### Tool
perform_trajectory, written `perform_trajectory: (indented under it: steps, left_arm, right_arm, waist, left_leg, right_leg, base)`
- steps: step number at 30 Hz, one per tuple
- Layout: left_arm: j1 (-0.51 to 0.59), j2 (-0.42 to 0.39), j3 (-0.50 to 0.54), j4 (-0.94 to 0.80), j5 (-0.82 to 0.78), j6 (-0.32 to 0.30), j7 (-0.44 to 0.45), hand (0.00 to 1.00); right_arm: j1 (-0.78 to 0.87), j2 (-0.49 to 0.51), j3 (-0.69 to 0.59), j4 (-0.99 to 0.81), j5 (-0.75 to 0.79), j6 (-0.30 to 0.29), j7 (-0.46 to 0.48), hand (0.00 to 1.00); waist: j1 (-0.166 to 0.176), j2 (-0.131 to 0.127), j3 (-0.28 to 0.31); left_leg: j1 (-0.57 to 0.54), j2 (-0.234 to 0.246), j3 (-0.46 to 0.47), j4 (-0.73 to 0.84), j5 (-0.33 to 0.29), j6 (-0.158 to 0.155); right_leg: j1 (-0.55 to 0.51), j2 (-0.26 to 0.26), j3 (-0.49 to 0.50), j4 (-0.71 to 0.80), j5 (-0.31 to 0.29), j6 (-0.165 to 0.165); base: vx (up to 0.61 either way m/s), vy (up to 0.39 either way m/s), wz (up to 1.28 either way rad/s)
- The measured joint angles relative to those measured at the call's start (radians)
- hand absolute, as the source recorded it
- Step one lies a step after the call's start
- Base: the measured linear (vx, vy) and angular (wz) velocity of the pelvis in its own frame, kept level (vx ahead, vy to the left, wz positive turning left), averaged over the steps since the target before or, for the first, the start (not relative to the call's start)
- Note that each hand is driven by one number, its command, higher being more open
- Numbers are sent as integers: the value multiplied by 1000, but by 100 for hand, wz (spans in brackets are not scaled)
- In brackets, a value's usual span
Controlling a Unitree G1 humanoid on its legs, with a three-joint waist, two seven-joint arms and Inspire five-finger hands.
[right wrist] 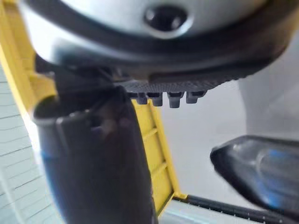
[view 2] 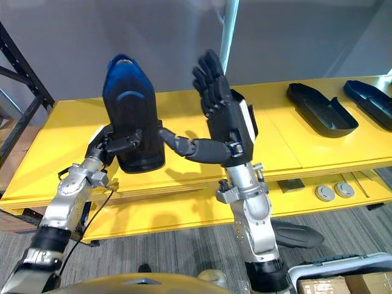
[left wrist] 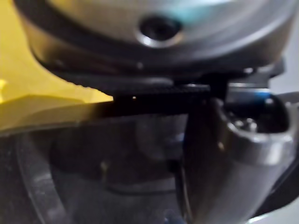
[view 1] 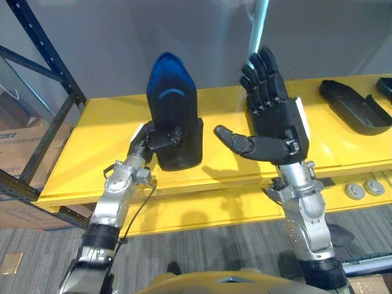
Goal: Walk over and take three plastic housings, then place them on the shelf
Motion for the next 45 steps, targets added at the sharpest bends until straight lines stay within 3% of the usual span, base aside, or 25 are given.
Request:
perform_trajectory:
  steps: [7, 14, 19, 28, 29, 39, 45]
  left_arm:
    - [-89, -14, -30, 97, -122, 7, 20, 0]
    - [-154, -55, -32, 176, -232, 75, 75, 0]
    - [-221, -55, -30, 197, -232, 92, 120, 0]
    - [-356, -52, -9, 195, -240, 134, 138, 0]
    - [-372, -51, -10, 195, -240, 137, 140, 100]
    - [-478, 11, -32, 165, -114, 143, 173, 100]
    - [-480, 28, -33, 140, -113, 144, 161, 100]
  right_arm:
    - [-40, -44, 86, 15, 0, 42, 53, 100]
    - [-90, -69, 134, 32, 0, 50, 44, 100]
    - [-111, -71, 161, 30, -1, 55, 20, 100]
    - [-206, -74, 171, -48, -2, 88, -24, 100]
    - [-211, -74, 171, -58, -2, 88, -29, 100]
    - [-268, -111, 185, -116, -18, 120, -71, 100]
    - [-266, -111, 186, -125, -23, 134, -96, 100]
  waist:
    - [-17, 32, 11]
    - [-26, 59, 24]
    - [-27, 64, 48]
    - [-20, 60, 145]
    - [-19, 60, 158]
    - [-10, 63, 262]
    - [-2, 63, 278]
  left_leg:
    - [-34, -7, 2, 0, 29, 4]
    - [-47, -8, -1, -1, 48, 4]
    - [-81, 1, 21, -1, 49, -2]
    - [-139, 6, 70, 4, 80, 3]
    - [-140, 5, 70, 4, 86, 7]
    - [-209, 8, 73, 67, 67, 17]
    - [-222, 9, 84, 85, 58, 22]
  right_leg:
    - [-68, -5, 17, 58, -15, 3]
    - [-122, -13, 29, 140, -42, 1]
    - [-175, -16, 41, 173, -51, 4]
    - [-267, -36, 51, 245, -51, 6]
    - [-269, -36, 50, 253, -53, 5]
    - [-339, -53, 58, 313, -79, 8]
    - [-354, -55, 70, 319, -77, 10]
  base:
    - [-27, 14, -1]
    - [-65, -6, 0]
    - [-82, -3, -1]
    - [-20, -5, 2]
    - [38, -26, 6]
    - [-5, -42, 3]
    - [-2, -32, -5]
